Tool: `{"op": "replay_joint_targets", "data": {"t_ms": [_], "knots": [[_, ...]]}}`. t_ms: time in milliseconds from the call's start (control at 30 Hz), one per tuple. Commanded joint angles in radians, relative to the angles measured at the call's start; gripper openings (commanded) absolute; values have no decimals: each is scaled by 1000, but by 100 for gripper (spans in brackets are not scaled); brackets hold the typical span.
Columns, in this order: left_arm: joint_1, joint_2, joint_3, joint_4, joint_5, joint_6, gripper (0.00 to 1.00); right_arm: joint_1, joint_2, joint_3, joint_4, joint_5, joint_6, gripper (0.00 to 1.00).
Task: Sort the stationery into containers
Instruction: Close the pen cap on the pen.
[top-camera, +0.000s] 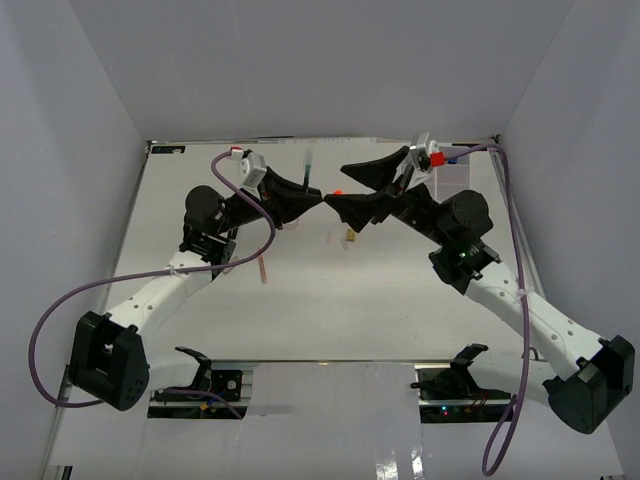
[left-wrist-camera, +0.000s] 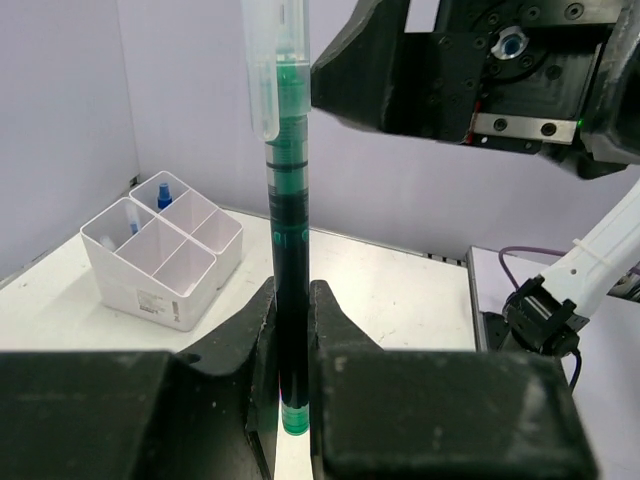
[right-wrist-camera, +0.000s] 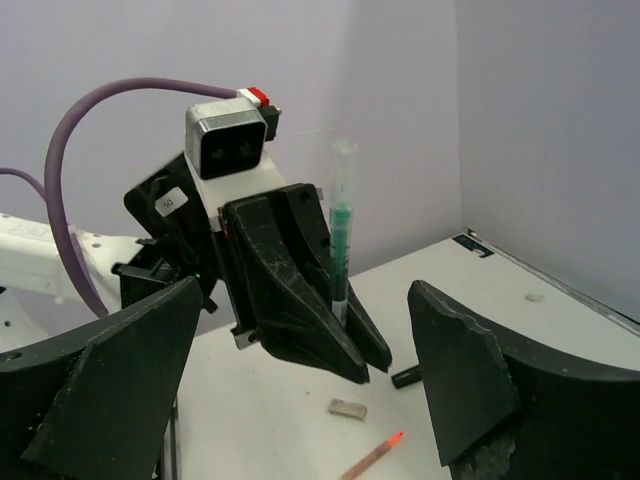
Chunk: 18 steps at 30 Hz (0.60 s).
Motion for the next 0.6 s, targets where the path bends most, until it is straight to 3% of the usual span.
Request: {"op": "replay_joint_targets", "data": {"t_ms": [0,133,233,400,567], "knots": [[-4,-73,21,-161,23,111,0,-6,-88,10,-162,96,-101,90],[-4,-112,9,-258,34,175,0,-6,-92,140,-368,82,-169,91],[-4,-125,-6,-296,51,191,0,-6,-70,248,-480,77,-181,100],[-4,-156,-28,-345,68,228,0,-6,-1,381,-621,50,-198,89],[-6,-168,-35,-373,72,240,0,-4,71,463,-649,22,-186,84]]}}
